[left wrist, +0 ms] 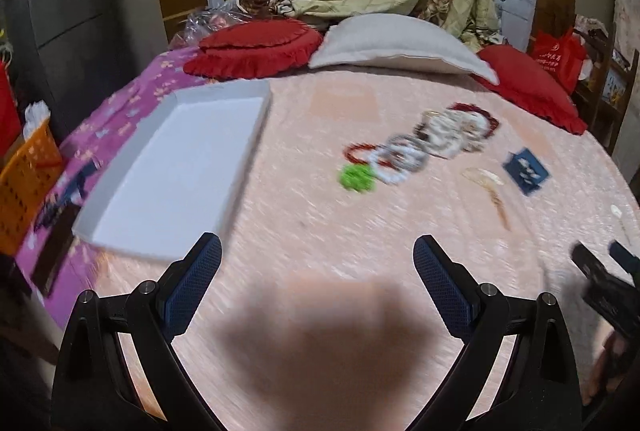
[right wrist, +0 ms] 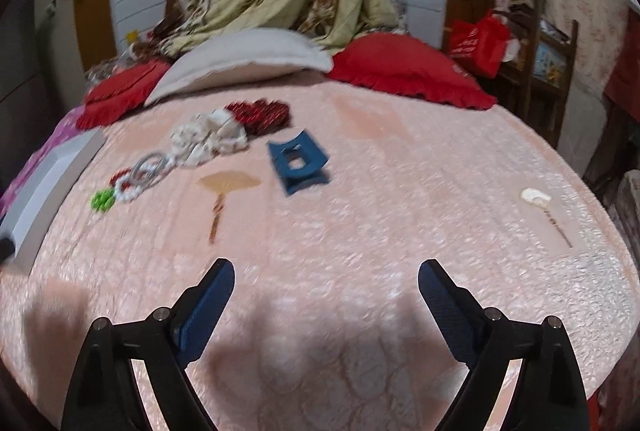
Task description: Organize jewelry
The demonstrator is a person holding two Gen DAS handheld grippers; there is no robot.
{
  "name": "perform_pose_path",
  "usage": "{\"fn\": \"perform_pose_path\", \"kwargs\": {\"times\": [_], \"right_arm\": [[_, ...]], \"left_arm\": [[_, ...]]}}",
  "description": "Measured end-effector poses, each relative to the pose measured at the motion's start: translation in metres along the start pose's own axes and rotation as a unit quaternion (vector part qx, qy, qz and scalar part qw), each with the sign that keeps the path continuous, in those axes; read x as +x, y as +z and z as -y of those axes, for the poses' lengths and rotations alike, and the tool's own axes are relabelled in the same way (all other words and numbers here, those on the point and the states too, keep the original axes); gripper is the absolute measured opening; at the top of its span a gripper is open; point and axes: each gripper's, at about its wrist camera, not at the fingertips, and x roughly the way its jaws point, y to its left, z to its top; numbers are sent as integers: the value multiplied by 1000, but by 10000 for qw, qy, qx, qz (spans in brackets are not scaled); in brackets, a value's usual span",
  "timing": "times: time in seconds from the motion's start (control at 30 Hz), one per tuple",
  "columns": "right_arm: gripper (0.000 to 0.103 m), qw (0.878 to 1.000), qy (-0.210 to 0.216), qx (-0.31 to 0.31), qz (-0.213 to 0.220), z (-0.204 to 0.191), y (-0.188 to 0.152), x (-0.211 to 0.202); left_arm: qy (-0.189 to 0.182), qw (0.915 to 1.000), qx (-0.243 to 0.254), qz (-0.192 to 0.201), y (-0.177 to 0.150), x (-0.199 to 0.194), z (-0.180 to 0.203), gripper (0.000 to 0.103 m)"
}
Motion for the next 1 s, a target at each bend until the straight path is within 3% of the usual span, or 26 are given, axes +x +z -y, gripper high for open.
{"fn": "perform_pose_path", "kwargs": {"times": [0.07,0.13,0.2,0.37,0.43,0.5,0.83,1.0], "right_arm": [[92,10000,9,-20,-46,-2,-3,3],[92,9999,56,21,-97,-3,-6,7],[92,9998,131,6,-165,-4,-7,11],[92,9997,90,-17,-227,-3,-9,16],[92,9997,79,2,-238,-2,-10,17],[92,9997,43,38,-241,0,-10,17],[92,9997,56,-51,-221,-7,-12,16],[92,9998,91,-41,-188,-8,-13,11]], "left_arm": [[88,9999,-72,-113,16,19,-20,94],[152,9992,-139,-332,32,43,-37,68],[205,9978,-173,-600,42,67,-49,58],[517,9947,7,-893,47,112,-58,52],[531,9929,22,-1068,41,123,-58,19],[552,9899,-40,-1308,37,133,-62,7],[357,9901,-265,-1330,8,109,-66,5],[328,9923,-5,-1196,-7,89,-61,5]]}}
